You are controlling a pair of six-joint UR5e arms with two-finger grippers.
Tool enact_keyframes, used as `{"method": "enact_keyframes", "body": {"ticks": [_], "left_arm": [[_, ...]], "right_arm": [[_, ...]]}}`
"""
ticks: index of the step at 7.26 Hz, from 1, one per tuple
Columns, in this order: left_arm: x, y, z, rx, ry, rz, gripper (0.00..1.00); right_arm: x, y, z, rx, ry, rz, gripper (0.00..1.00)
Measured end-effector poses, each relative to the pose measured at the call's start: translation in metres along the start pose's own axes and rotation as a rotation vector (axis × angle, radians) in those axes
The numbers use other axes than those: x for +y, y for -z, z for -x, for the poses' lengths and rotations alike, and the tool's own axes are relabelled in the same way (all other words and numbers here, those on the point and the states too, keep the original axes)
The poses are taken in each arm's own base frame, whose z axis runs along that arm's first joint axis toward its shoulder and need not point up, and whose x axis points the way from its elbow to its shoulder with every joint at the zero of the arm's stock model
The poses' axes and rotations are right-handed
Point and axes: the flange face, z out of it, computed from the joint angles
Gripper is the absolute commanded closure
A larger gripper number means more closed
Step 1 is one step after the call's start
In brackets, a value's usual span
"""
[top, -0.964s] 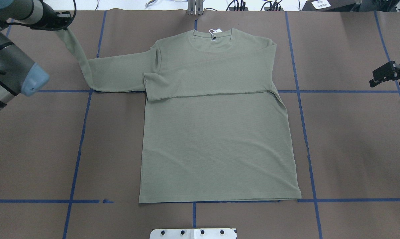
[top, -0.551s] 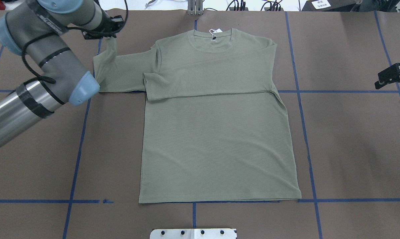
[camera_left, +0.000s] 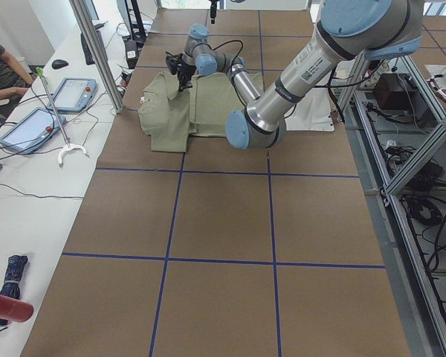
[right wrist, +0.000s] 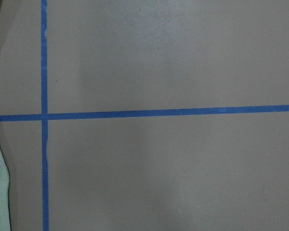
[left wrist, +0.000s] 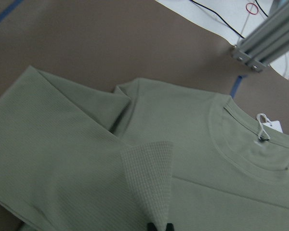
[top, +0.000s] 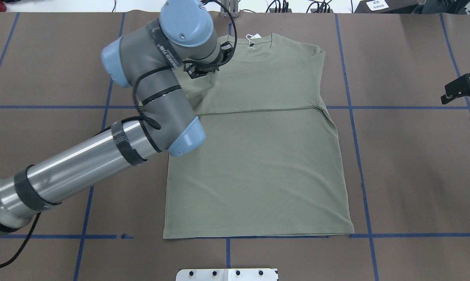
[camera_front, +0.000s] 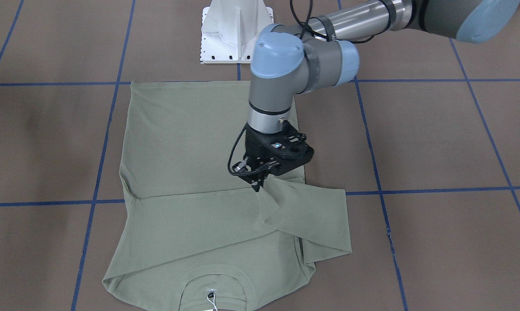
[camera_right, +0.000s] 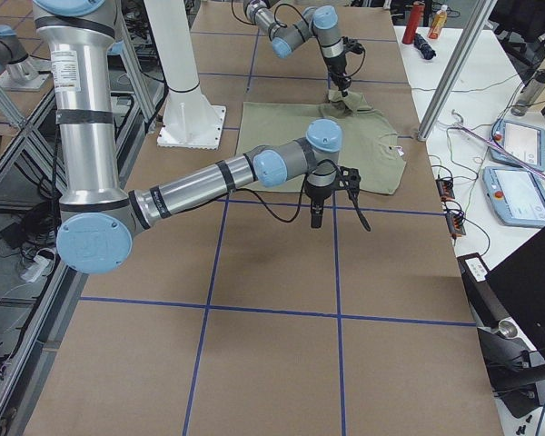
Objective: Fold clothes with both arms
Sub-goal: 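Lift the cuff with the left gripper and fold it across the shirt, then lay the sleeve on the shirt, open the left gripper and withdraw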
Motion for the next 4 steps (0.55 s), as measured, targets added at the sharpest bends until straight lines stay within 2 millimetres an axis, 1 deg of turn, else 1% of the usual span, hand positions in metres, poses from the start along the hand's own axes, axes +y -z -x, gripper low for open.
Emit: {"method": "enact_keyframes", "body": {"ticks": [1,2,3,4], "left_arm": [[0.038,0.007,-0.039,0.016,0.042,0.035,1.0],[0.071,0.012,-0.06,0.029,0.069,0.068,1.0],[0.1,0.009,-0.07,0.036,0.088,0.098,1.0],[0.119,-0.003,-0.076,0.046,0.099,0.109,1.0]], "right_arm": [[0.0,0.0,0.0,0.001,-0.001,0.0,0.0],[-0.001,0.0,0.0,0.002,-0.001,0.0,0.0],[-0.001,0.0,0.0,0.002,0.0,-0.001,0.0],[-0.001,0.0,0.0,0.001,-0.001,-0.001,0.0]]}}
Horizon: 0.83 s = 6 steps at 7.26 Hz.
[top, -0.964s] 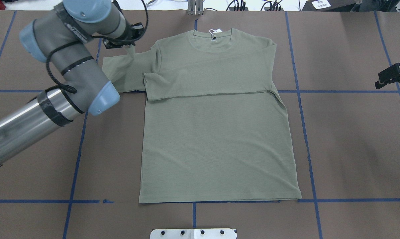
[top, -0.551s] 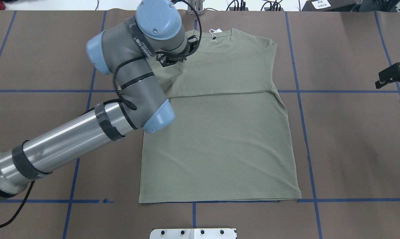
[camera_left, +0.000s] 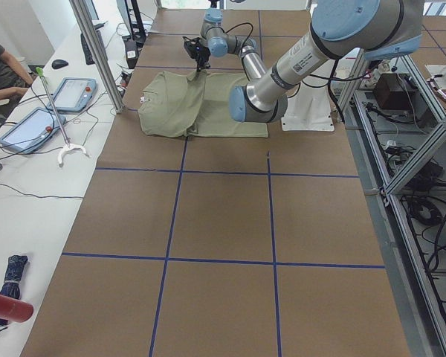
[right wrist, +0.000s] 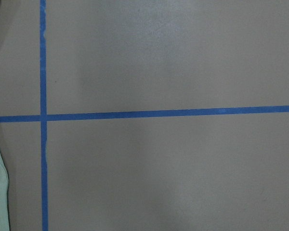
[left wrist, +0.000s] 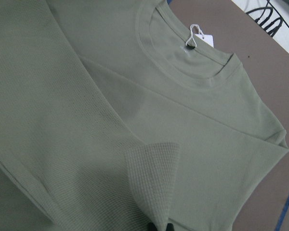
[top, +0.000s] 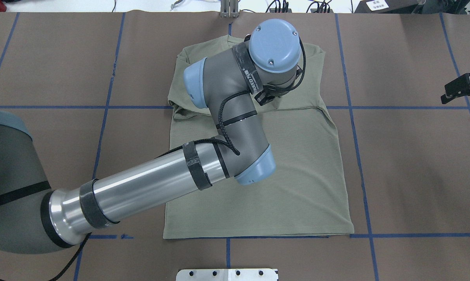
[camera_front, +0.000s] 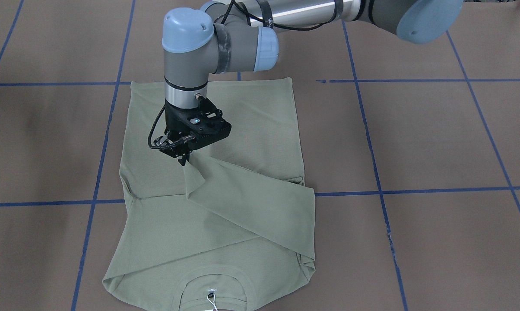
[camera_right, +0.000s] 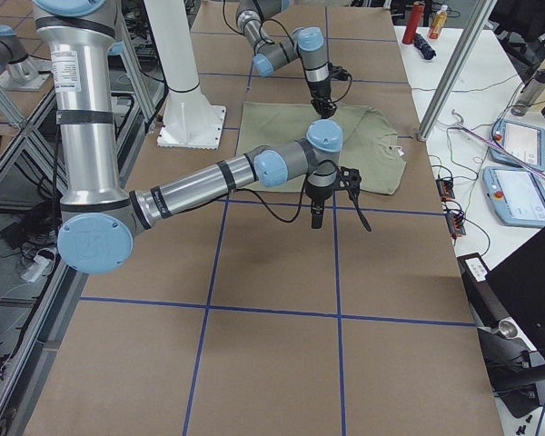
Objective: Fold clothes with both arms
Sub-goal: 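Lay the sleeve on the shirt, open the left gripper and withdraw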
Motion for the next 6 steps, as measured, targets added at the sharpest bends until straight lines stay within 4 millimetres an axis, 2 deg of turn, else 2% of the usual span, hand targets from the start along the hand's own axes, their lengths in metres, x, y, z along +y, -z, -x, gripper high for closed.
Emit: {"method": "enact_keyframes", "body": {"ticks": [2,4,6], "left_arm": [[0.021,-0.023,-0.011,0.027,0.01,0.002,1.0],[0.044,-0.029,-0.018,0.031,0.014,0.018,1.0],[0.056,-0.031,-0.019,0.029,0.012,0.024,1.0]], "right_arm": [[0.0,0.0,0.0,-0.002,-0.001,0.001,0.0],[0.0,0.0,0.0,-0.001,-0.001,0.0,0.0],[0.001,0.0,-0.001,-0.001,-0.003,0.003,0.0]]}}
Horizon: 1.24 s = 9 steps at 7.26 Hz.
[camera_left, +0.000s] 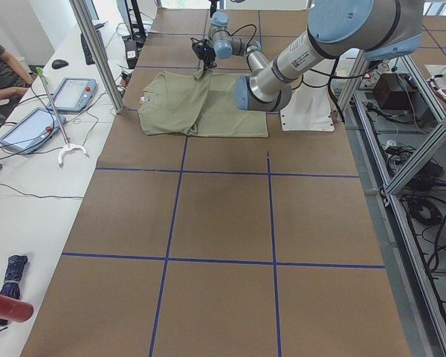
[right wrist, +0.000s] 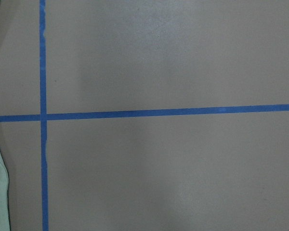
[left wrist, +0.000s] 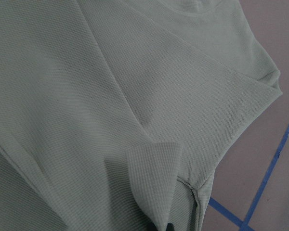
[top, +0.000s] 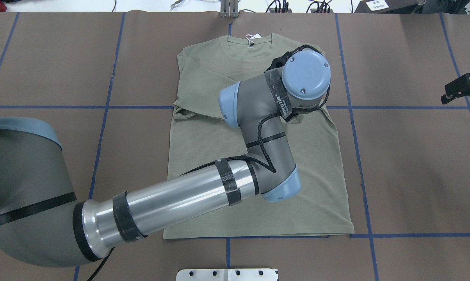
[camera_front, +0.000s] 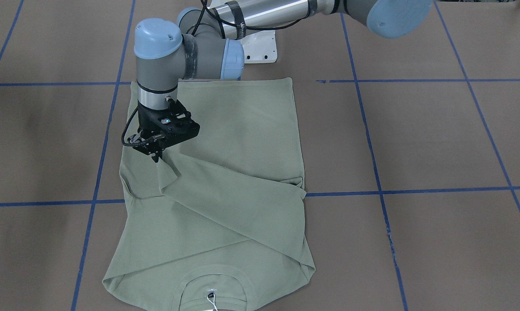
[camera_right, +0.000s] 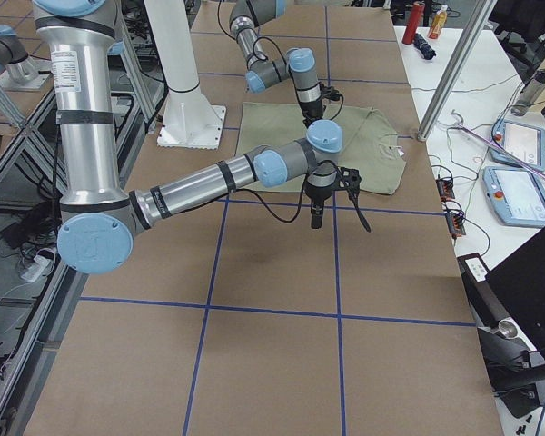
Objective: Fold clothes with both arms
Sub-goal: 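Lay the sleeve on the shirt, open the left gripper and withdraw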
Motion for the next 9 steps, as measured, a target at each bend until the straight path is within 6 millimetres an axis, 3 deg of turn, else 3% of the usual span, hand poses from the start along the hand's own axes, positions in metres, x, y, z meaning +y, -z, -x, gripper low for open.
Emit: {"method": "enact_keyframes", "body": {"ticks": [1,2,4,5,7,9], "left_arm": [[0.011,-0.001,0.0,0.003,0.002,-0.003,0.78],[0.034,-0.004,-0.001,0.008,0.019,-0.01,0.01],[0.088,-0.016,0.003,0.09,-0.007,-0.044,0.0],[0.098,-0.019,0.009,0.129,-0.059,-0.064,0.0],[0.078,-0.017,0.024,0.156,-0.172,-0.086,0.0],[0.026,-0.008,0.042,0.121,-0.264,-0.054,0.0]], "right_arm": [[0.0,0.0,-0.001,0.0,-0.002,0.001,0.0],[0.001,-0.001,-0.001,0.0,-0.003,0.002,0.0],[0.0,0.0,0.001,-0.003,-0.007,0.001,0.0],[0.0,0.0,0.002,-0.004,-0.008,0.0,0.0],[0.001,0.002,0.003,-0.009,-0.023,-0.003,0.0],[0.012,0.007,0.014,-0.023,-0.058,-0.006,0.0]]}}
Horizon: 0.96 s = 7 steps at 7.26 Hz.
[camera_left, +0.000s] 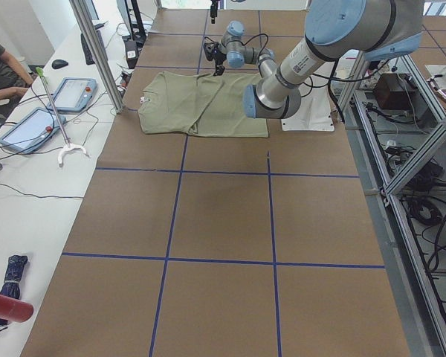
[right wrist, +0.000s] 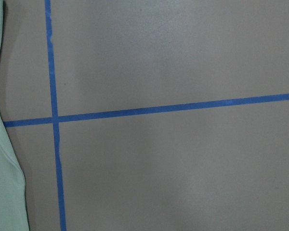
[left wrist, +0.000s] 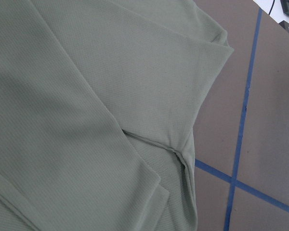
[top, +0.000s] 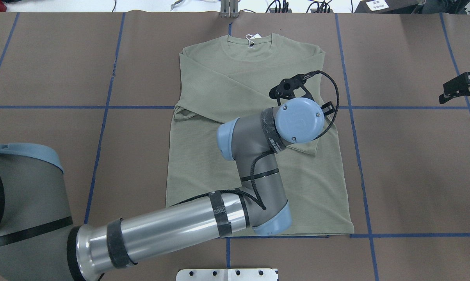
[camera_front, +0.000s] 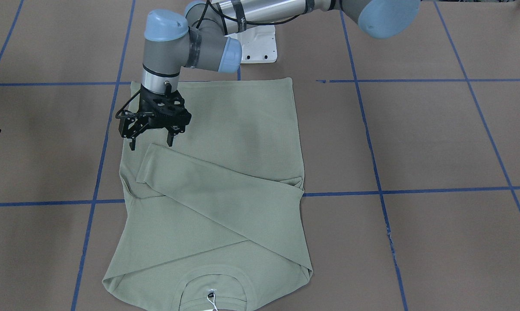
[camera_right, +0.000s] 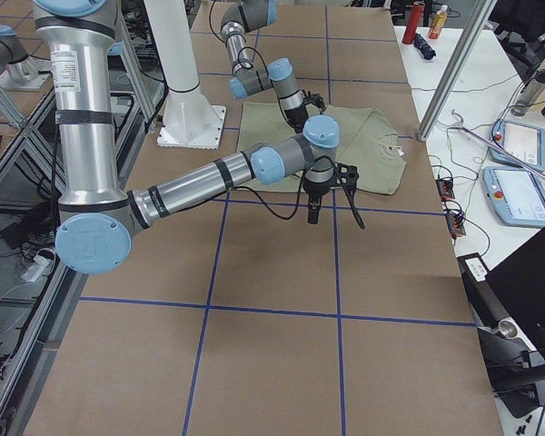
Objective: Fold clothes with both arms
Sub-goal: 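Lay the sleeve on the shirt, open the left gripper and withdraw, then move both grippers to the shirt's side edges near the hem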
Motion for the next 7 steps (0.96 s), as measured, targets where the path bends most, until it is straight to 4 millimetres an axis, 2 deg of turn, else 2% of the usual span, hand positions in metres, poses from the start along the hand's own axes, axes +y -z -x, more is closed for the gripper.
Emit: {"method": "enact_keyframes", "body": {"ticks": [1,3,5,6,7], "left_arm": [[-0.021,0.013,0.018,-0.024,-0.052,0.018,0.0],[-0.051,0.063,0.06,-0.065,-0.18,0.04,0.0],[-0.072,0.109,0.124,-0.094,-0.312,0.044,0.0],[-0.083,0.13,0.16,-0.105,-0.374,0.06,0.0],[-0.09,0.145,0.188,-0.109,-0.433,0.09,0.0]], "right_arm": [[0.011,-0.002,0.006,-0.003,0.003,0.008,0.0],[0.039,-0.023,0.018,-0.032,0.016,-0.001,0.0],[0.075,-0.053,0.031,-0.063,0.034,-0.018,0.0],[0.092,-0.066,0.047,-0.063,0.037,-0.017,0.0],[0.112,-0.075,0.073,-0.065,0.025,-0.015,0.0]]}}
